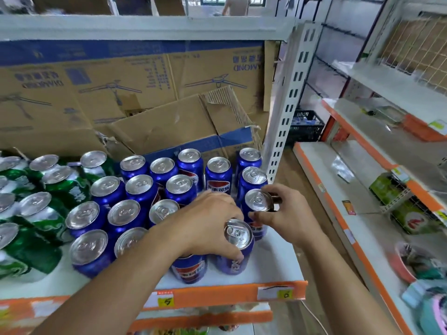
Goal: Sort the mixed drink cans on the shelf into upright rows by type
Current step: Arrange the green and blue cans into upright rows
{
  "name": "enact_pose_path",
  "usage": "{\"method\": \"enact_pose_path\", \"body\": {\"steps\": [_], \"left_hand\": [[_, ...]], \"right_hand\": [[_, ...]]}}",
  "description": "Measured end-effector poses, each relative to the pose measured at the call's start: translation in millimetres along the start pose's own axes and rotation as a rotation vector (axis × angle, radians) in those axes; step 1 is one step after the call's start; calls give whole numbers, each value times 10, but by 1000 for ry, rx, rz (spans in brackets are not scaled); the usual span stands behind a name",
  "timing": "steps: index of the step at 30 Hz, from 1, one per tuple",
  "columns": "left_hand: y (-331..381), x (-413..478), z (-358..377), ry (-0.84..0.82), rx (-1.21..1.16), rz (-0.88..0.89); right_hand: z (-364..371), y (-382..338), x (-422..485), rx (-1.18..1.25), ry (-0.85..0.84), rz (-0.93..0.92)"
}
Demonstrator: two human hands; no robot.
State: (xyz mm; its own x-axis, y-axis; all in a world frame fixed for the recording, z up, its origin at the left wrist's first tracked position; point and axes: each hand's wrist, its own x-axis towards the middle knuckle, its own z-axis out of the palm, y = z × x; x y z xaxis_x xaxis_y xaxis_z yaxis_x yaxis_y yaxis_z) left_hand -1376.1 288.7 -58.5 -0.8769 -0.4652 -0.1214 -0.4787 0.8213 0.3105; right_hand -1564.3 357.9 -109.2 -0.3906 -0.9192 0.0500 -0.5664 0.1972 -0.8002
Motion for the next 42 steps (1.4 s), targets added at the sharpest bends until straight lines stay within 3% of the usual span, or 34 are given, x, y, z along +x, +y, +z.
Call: {"method": "enact_pose_path", "body": {"steps": [10, 14, 16, 20, 22, 29, 37, 42], "left_hand": [[-119, -37, -72, -110, -48, -153], [-332, -148, -199, -28, -105, -263], [-379, -185, -201, -21, -104, -307], [-365, -180, -102, -19, -81, -311], [-361, -144, -48, -4, -81, -315], [-399, -104, 43, 51, -130, -367], [-377, -172, 29, 111, -131, -394], [-394, -186, 42, 132, -150, -394]], "right_hand": [[-16, 63, -3, -4, -47, -26], [-88, -137, -91, -106, 59, -151], [-115, -330, -139, -152, -32, -195], [-23, -618, -201, -390, -415, -177], [51, -672, -221, -456, -498, -166], [102, -667, -282, -503, -440, -206], [23, -659, -326, -345, -560, -219], [3, -677, -358, -416, -589, -227]]}}
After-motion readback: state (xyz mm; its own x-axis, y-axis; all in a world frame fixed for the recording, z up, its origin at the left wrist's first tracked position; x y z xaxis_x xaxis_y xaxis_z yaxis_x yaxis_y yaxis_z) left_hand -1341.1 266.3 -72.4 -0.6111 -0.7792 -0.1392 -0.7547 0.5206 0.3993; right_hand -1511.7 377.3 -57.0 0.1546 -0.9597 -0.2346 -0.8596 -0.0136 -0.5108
